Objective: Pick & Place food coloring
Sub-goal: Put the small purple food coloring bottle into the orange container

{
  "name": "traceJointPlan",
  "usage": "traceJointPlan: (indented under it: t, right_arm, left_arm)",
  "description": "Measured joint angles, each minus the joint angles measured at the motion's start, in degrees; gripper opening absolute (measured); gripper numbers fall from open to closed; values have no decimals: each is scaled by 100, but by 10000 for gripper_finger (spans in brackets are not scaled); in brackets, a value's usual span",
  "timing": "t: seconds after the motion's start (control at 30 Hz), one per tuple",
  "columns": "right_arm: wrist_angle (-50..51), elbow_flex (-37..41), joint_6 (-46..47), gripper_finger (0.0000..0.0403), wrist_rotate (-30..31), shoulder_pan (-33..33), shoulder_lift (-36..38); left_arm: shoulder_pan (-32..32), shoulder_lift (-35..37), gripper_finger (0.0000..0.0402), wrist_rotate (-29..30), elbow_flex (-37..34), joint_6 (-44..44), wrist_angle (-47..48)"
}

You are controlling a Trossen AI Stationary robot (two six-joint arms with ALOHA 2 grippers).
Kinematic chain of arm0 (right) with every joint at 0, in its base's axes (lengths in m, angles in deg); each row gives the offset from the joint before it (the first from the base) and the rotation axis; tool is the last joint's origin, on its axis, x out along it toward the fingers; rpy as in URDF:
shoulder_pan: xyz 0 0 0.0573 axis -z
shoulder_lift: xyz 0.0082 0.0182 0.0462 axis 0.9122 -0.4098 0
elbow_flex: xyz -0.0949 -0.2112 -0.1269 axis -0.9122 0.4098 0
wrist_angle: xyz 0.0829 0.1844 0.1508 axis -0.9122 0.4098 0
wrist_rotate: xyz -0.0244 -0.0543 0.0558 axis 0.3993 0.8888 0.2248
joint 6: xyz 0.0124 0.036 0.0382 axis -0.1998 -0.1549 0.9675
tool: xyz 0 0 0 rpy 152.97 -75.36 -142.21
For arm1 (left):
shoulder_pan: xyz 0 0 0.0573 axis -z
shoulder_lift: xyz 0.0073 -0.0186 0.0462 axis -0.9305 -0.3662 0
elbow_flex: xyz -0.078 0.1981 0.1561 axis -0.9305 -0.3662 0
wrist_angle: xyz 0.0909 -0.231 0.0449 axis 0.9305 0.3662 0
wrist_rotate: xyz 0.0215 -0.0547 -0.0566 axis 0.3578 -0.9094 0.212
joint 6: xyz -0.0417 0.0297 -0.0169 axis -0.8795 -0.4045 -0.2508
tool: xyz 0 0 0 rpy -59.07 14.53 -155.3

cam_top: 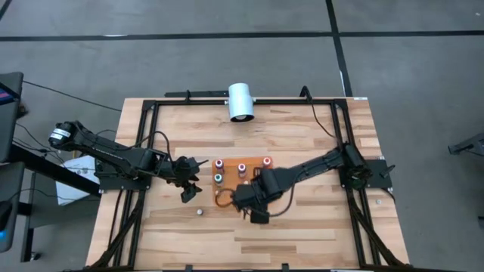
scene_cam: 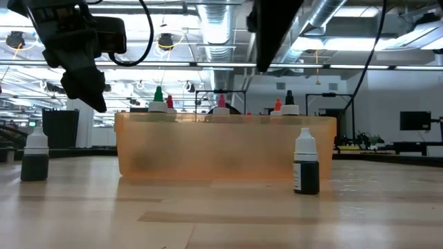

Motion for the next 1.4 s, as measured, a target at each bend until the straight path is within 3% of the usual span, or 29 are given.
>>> traceJointPlan:
  t: [0.5,1.0,1.4]
  right_arm:
    - [-434,0,911,157,-316,-1099,-2]
    - [-1352,698,1517,137,-326,-1042,-66]
    - [-1680,1430,1967,132,-14,-1046,-68]
  left_arm:
    - [150,201,236,-210,0,347,-81]
    - [1230,2220,236,786,0,406,24]
    - [2328,2638,236,2085,0,212,343]
